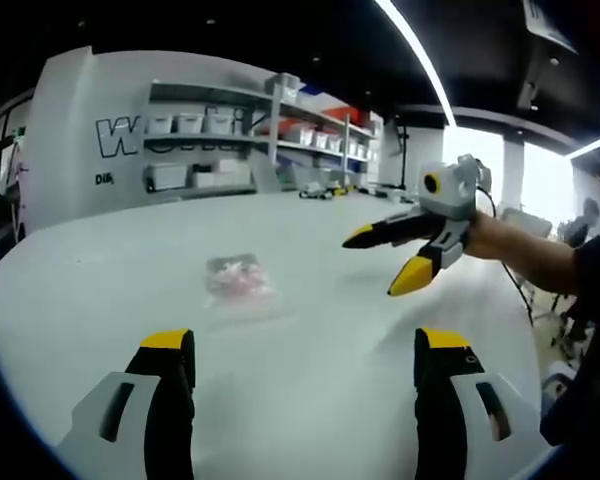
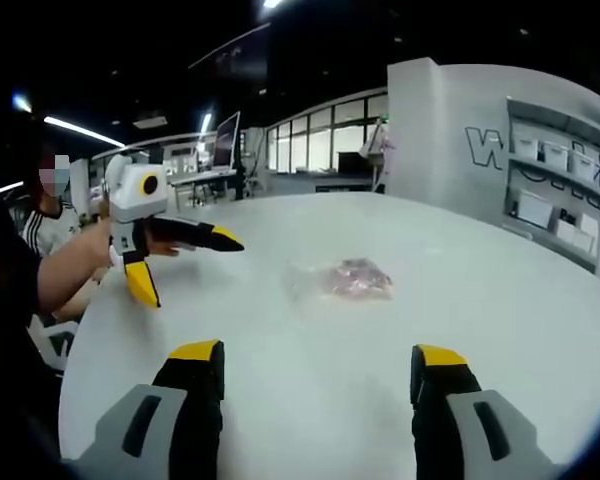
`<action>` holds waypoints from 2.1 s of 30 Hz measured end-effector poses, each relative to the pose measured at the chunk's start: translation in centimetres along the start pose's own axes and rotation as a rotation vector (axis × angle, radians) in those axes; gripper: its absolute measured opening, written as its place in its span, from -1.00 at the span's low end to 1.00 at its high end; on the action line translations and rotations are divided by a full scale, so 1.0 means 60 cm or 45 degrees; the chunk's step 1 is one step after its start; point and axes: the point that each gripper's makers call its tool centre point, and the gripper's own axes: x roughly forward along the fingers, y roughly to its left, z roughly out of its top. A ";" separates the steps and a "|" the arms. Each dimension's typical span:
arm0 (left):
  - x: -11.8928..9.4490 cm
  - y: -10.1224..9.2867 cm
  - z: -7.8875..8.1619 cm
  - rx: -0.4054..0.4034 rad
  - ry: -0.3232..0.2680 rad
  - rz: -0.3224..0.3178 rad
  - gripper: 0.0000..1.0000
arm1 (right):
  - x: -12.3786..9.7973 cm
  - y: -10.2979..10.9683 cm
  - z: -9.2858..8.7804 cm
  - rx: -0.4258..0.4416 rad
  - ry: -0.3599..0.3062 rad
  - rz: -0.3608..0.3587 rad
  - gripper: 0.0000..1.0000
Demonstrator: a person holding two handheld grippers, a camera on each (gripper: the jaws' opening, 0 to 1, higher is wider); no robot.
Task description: Open the resealable bag by pulling the two sides of the seal apart until the entire bag opening is separated and visibly accessible.
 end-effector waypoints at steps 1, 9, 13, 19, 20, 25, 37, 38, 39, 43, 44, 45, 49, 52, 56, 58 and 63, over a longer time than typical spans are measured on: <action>0.000 0.001 0.000 0.000 0.002 0.001 0.79 | 0.000 0.000 0.000 0.003 -0.001 0.000 0.51; 0.001 0.002 0.000 -0.001 0.001 0.001 0.79 | 0.003 -0.001 0.000 0.007 -0.005 0.002 0.51; 0.002 0.005 -0.001 -0.004 0.000 0.004 0.79 | 0.004 -0.001 0.000 0.008 -0.004 0.003 0.51; 0.005 0.006 -0.002 -0.003 0.005 0.002 0.79 | 0.006 -0.004 -0.003 0.012 -0.002 0.002 0.51; 0.005 0.006 -0.002 -0.002 0.005 0.003 0.79 | 0.007 -0.004 -0.004 0.011 0.002 0.004 0.51; 0.008 0.006 -0.004 -0.005 0.008 -0.001 0.78 | 0.008 -0.005 -0.004 0.016 -0.003 0.003 0.51; 0.012 0.009 -0.003 -0.007 0.009 -0.003 0.78 | 0.012 -0.006 -0.005 0.022 -0.002 0.010 0.49; 0.013 0.008 -0.003 -0.008 0.009 -0.004 0.78 | 0.012 -0.006 -0.006 0.024 -0.002 0.009 0.49; 0.013 0.008 -0.003 -0.008 0.008 -0.004 0.78 | 0.012 -0.006 -0.006 0.021 -0.002 0.007 0.49; 0.015 0.008 -0.004 -0.006 0.013 -0.005 0.77 | 0.012 -0.008 -0.007 0.019 0.001 0.006 0.49; 0.015 0.008 -0.003 -0.006 0.013 -0.005 0.77 | 0.012 -0.008 -0.007 0.021 0.001 0.010 0.49; 0.016 0.009 -0.003 -0.007 0.012 -0.005 0.77 | 0.013 -0.008 -0.006 0.023 -0.002 0.011 0.49; 0.017 0.009 -0.001 -0.004 0.012 -0.004 0.77 | 0.014 -0.010 -0.005 0.026 -0.004 0.012 0.48; 0.019 0.009 0.000 -0.003 0.012 -0.003 0.77 | 0.016 -0.010 -0.005 0.026 -0.004 0.014 0.48; 0.021 0.011 0.000 -0.002 0.015 -0.004 0.77 | 0.016 -0.011 -0.006 0.025 -0.003 0.012 0.48; 0.021 0.011 0.001 -0.004 0.012 -0.006 0.77 | 0.015 -0.011 -0.007 0.026 -0.002 0.012 0.48; 0.022 0.010 0.001 -0.002 0.013 -0.006 0.77 | 0.015 -0.013 -0.008 0.024 0.000 0.010 0.48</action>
